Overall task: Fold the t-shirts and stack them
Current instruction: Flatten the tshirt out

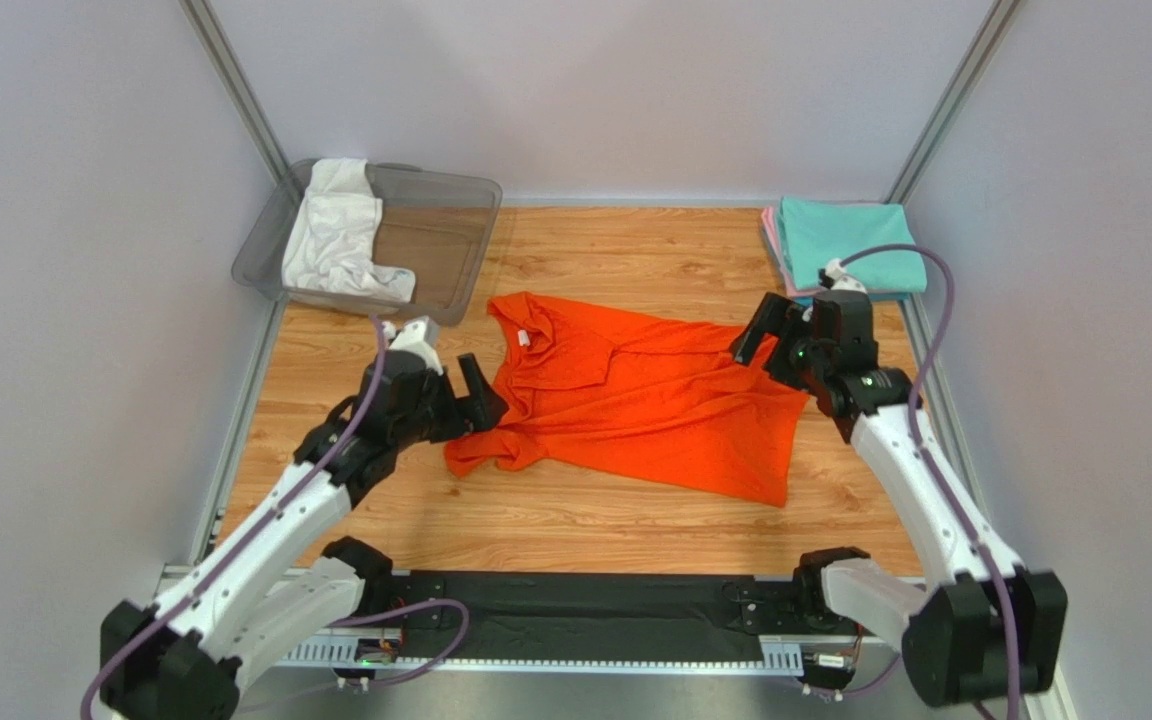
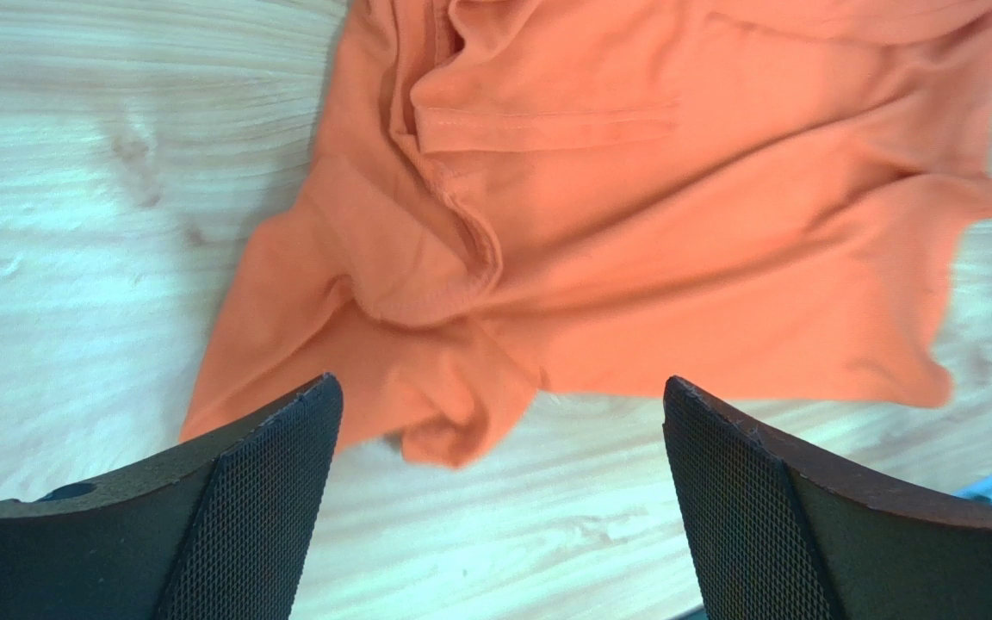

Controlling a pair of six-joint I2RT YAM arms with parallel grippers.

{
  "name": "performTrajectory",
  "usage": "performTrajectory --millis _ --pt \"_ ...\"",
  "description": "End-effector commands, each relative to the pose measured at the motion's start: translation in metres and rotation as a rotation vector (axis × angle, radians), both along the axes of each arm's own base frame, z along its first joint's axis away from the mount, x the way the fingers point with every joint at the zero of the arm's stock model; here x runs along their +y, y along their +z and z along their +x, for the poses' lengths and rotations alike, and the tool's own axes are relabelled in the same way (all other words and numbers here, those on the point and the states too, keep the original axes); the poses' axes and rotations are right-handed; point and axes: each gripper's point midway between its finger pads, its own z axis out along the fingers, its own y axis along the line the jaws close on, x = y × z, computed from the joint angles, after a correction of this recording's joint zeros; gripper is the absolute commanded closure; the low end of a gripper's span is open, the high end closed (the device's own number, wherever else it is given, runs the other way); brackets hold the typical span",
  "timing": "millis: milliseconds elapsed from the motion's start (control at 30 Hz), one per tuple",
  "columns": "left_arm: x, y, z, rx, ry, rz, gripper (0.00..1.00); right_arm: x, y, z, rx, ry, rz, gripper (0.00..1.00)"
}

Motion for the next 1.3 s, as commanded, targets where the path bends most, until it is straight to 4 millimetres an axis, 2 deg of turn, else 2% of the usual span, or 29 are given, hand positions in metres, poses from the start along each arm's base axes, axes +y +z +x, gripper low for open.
performTrajectory --millis 0,67,100,200,333,467,533,567,633,667,733,767,833,867,933,1067,1267 --pt "0.030 -0.055 -0.047 0.179 0.101 0.046 0.00 -0.023 -0.006 -0.029 -0.001 -0.134 -0.024 0.00" --pt "0.036 -0.063 -0.056 0.187 0.153 0.012 0.00 -0.025 -0.015 -0.041 0.007 -0.149 -0.018 0.00" --pt "0.041 -0.078 -0.063 0.216 0.177 0.019 0.01 -0.025 -0.010 -0.045 -0.023 -0.149 -0.010 0.00" --pt "0.043 -0.092 -0.068 0.230 0.226 -0.013 0.03 -0.025 -0.016 -0.058 -0.023 -0.133 -0.012 0.00" --pt "0.044 -0.102 -0.061 0.226 0.263 -0.021 0.10 -0.022 -0.025 -0.068 -0.012 -0.090 -0.013 0.00" --pt "0.038 -0.108 -0.051 0.238 0.261 -0.022 0.21 -0.023 -0.037 -0.074 0.026 -0.094 -0.018 0.00" --pt "0.038 -0.117 -0.051 0.275 0.261 0.000 0.27 -0.022 -0.042 -0.075 0.049 -0.089 -0.018 0.00" --pt "0.037 -0.116 -0.049 0.277 0.263 0.002 0.36 -0.021 -0.043 -0.076 0.057 -0.087 -0.015 0.00" --pt "0.038 -0.120 -0.048 0.290 0.265 0.020 0.42 -0.021 -0.044 -0.076 0.068 -0.089 -0.017 0.00" --pt "0.038 -0.119 -0.045 0.280 0.265 0.019 0.51 -0.022 -0.044 -0.076 0.071 -0.093 -0.017 0.00" --pt "0.038 -0.120 -0.044 0.278 0.266 0.027 0.59 -0.023 -0.047 -0.077 0.086 -0.103 -0.017 0.00" --pt "0.040 -0.120 -0.044 0.275 0.268 0.033 0.67 -0.024 -0.049 -0.078 0.094 -0.119 -0.015 0.00" --pt "0.042 -0.120 -0.043 0.267 0.275 0.042 0.74 -0.025 -0.053 -0.082 0.112 -0.127 -0.016 0.00" --pt "0.043 -0.121 -0.043 0.264 0.273 0.048 0.84 -0.025 -0.056 -0.084 0.121 -0.128 -0.017 0.00" --pt "0.044 -0.120 -0.043 0.258 0.272 0.053 0.98 -0.026 -0.063 -0.089 0.147 -0.131 -0.025 0.00" --pt "0.048 -0.120 -0.043 0.242 0.271 0.075 1.00 -0.030 -0.071 -0.099 0.201 -0.170 -0.027 0.00" --pt "0.044 -0.107 -0.041 0.188 0.232 0.052 1.00 -0.026 -0.067 -0.099 0.192 -0.186 0.018 0.00"
